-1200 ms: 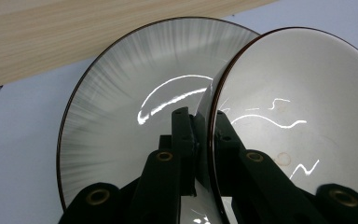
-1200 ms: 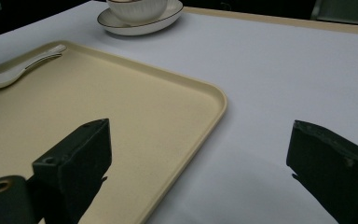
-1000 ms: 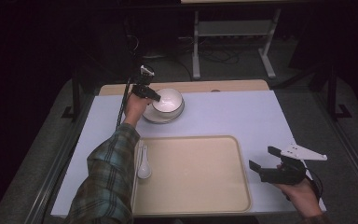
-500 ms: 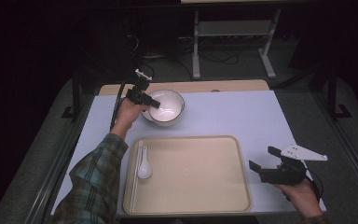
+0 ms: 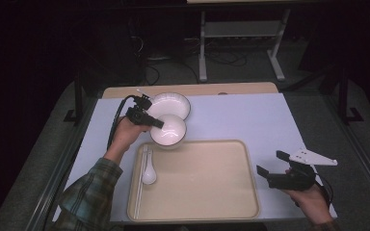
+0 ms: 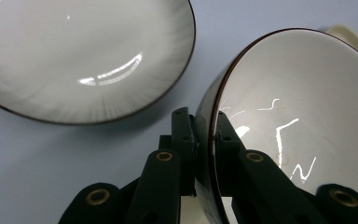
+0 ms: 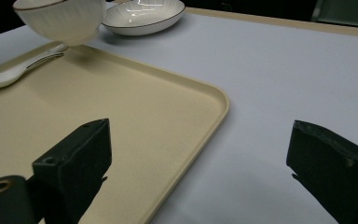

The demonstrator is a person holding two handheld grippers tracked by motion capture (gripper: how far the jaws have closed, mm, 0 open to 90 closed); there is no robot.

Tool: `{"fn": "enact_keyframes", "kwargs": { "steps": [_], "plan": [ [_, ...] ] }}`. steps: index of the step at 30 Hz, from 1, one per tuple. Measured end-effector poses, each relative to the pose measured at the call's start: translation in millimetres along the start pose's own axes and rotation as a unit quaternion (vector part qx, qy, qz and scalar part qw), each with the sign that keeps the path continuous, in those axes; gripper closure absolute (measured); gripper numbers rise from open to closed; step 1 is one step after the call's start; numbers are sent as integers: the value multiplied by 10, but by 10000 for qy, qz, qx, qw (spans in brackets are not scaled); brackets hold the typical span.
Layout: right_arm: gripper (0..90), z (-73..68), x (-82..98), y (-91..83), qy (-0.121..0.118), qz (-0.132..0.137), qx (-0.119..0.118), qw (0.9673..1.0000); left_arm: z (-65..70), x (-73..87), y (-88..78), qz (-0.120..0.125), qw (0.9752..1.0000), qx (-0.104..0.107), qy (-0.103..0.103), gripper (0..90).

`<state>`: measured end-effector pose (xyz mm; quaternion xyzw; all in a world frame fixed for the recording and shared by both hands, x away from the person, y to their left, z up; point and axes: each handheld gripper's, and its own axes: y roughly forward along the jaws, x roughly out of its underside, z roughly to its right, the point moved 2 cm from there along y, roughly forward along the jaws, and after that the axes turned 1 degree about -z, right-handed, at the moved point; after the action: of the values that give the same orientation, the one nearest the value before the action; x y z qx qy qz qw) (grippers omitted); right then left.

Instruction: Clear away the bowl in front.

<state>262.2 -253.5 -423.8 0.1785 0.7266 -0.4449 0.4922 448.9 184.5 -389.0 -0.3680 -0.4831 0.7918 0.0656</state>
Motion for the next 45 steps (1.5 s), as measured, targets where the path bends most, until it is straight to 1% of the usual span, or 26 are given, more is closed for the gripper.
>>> {"fn": "enact_keyframes", "kwargs": {
  "steps": [3,6,10,14,17,19,20,25,27,29,31,33,36,37,39,43,45],
  "plan": [
    [59,-3,-1,3,-3,-3,-4,10000,28,106,40,-67,10000,60,19,829],
    [59,-11,-4,11,-4,-15,-11,10000,62,186,81,-137,9999,39,79,828],
    [59,-14,-5,15,-22,-19,-8,10000,87,283,125,-196,9997,43,98,828],
    [59,-12,-4,11,-9,-17,-7,10000,105,373,175,-217,9997,123,53,828],
    [59,-14,-4,12,-25,-19,-3,10000,111,414,204,-210,9997,105,39,827],
    [59,-16,-5,13,-33,-18,-4,10000,104,433,206,-162,9997,164,14,828],
    [59,-17,-5,13,-32,-21,-3,10000,106,440,206,-159,9998,153,-11,827],
    [59,-18,-3,20,-36,-31,-9,10000,100,458,216,-119,9999,109,16,827],
    [59,-23,-1,22,-41,-35,-17,10000,103,458,226,-72,9999,127,6,823],
    [59,-28,0,23,-38,-44,-24,10000,108,457,226,-63,9999,116,37,821],
    [59,-32,1,21,-48,-51,-27,10000,97,462,226,-47,9998,179,31,814],
    [59,-37,2,21,-54,-55,-27,10000,90,468,226,-56,9997,255,38,787],
    [59,-42,3,18,-61,-57,-22,10000,111,466,216,-14,9996,269,121,666],
    [59,-43,3,18,-62,-56,-23,10000,120,461,206,29,9994,323,146,642],
    [59,-44,4,18,-65,-60,-17,10000,129,449,182,80,9993,319,163,580],
    [59,-42,6,18,-41,-66,-8,10000,117,406,98,268,9990,308,152,491],
    [59,-34,5,17,-44,-57,-2,10000,88,374,40,429,9986,296,110,461]
  ]
}}
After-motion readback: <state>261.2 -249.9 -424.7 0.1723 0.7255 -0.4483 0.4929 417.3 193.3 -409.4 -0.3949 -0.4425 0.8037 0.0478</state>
